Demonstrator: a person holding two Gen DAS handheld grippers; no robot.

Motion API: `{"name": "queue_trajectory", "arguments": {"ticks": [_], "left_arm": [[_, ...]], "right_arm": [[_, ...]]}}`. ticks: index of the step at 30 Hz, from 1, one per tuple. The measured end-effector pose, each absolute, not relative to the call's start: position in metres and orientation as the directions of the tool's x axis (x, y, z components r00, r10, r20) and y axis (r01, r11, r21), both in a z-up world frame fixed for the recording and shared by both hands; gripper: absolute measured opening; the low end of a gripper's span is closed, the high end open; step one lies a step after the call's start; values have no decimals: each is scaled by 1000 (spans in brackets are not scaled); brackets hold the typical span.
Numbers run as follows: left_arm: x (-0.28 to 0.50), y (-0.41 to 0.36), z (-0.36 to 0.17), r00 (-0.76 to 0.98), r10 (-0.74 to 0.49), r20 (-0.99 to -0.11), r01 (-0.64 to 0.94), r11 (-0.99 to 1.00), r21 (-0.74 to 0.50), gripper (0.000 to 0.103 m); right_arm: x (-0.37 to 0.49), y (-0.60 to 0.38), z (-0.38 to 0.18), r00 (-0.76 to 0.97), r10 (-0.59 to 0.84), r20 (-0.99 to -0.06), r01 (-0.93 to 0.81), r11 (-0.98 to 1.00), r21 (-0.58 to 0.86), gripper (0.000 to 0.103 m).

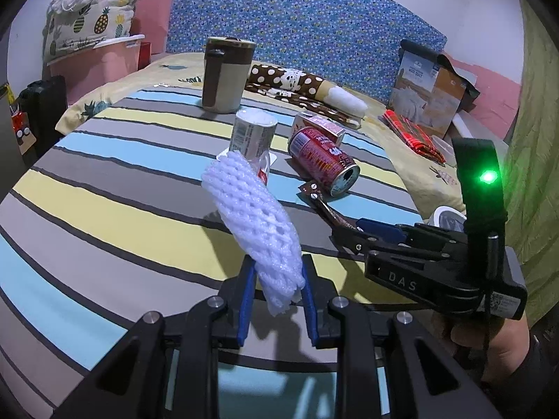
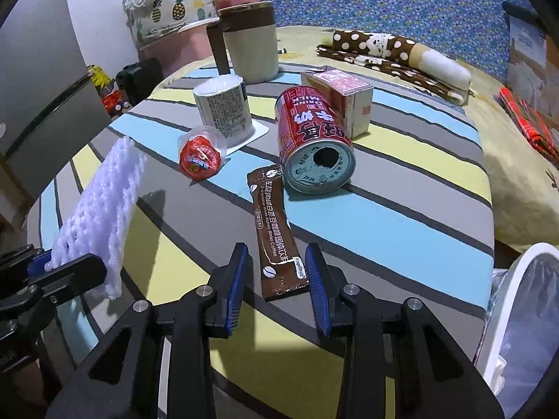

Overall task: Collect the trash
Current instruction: 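Grasp the brown coffee sachet with the right gripper, then carry the foam net and coffee sachet over the bin and release both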

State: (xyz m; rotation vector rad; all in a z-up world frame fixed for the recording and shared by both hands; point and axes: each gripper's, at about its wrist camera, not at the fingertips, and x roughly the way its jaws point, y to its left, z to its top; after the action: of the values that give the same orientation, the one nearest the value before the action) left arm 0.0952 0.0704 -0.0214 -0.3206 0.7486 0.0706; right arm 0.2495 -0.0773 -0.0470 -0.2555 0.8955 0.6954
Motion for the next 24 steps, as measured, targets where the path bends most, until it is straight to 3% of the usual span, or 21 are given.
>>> {"name": "queue_trajectory", "arguments": {"ticks": [1, 13, 24], "left_arm": [[95, 70, -22, 731, -53, -680, -175, 949, -262, 26], [92, 59, -16, 732, -73, -678, -140, 957, -253, 26], [97, 14, -7, 722, -158, -673, -15, 970, -244, 26]], "right_arm": [[249, -77, -47, 433, 439, -788, -648, 759, 67, 27], [220, -113, -27, 453, 490, -745, -620, 774, 132, 26], [196, -172, -7, 528, 481, -700, -529, 831, 171, 26]]}}
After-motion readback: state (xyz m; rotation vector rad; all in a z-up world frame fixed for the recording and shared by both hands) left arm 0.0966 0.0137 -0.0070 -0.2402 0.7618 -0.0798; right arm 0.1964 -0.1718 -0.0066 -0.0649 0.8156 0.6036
